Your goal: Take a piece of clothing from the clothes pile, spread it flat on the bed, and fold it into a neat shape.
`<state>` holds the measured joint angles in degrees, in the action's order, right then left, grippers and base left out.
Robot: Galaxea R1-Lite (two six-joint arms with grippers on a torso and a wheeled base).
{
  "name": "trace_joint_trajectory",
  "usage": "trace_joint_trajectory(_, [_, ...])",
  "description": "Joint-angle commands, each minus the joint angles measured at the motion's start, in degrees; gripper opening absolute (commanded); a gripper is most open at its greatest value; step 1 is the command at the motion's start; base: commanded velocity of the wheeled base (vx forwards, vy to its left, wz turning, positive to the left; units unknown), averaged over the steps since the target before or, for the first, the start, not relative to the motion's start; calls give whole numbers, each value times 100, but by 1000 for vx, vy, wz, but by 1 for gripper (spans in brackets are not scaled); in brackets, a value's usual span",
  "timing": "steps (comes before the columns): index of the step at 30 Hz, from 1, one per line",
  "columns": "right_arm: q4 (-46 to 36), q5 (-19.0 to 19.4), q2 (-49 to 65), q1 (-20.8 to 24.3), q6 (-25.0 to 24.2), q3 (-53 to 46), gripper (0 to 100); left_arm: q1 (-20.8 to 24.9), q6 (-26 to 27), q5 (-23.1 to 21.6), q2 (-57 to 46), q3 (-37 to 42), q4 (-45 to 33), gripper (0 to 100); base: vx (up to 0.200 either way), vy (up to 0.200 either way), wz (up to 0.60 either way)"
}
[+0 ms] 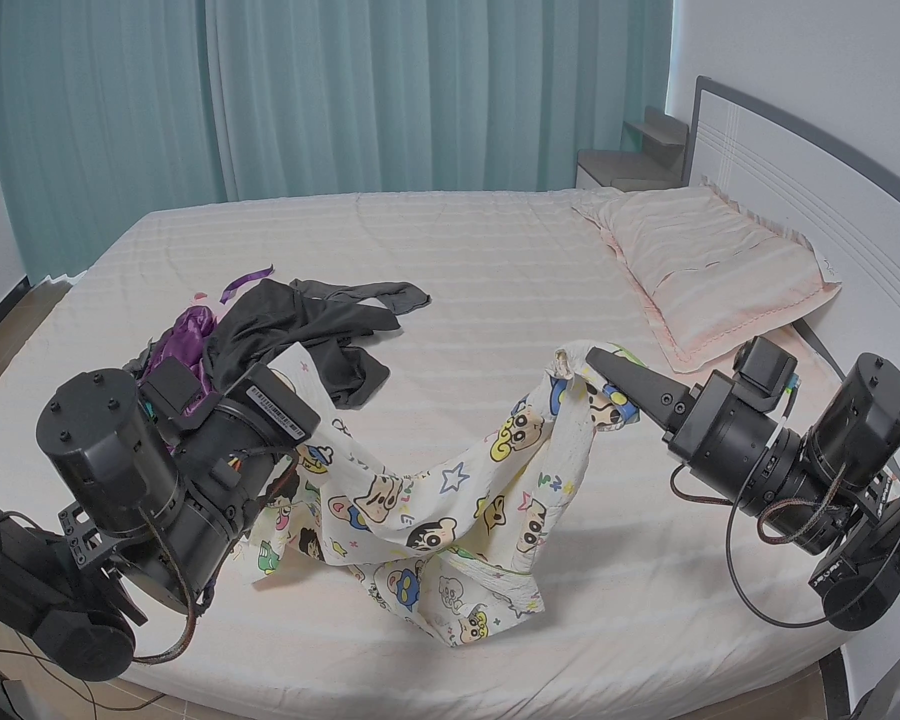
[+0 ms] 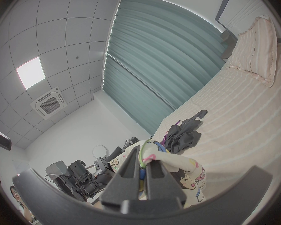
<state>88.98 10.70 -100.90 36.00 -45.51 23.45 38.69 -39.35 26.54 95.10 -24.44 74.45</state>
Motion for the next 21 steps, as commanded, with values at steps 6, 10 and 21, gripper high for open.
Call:
trace_joint_trajectory(6, [85,2,-44,4,-2,1,0,-2,-11,0,-9,1,0,0,0,-200,0])
trace_joint_trajectory(10, [85,2,-52,4,-2,1,0,7,-2,-26,-9,18,0,0,0,-100,0])
trace_joint_trajectory(21, [85,11,-52,12,-2,1,0,7,6,-8,-9,18,0,0,0,0,0])
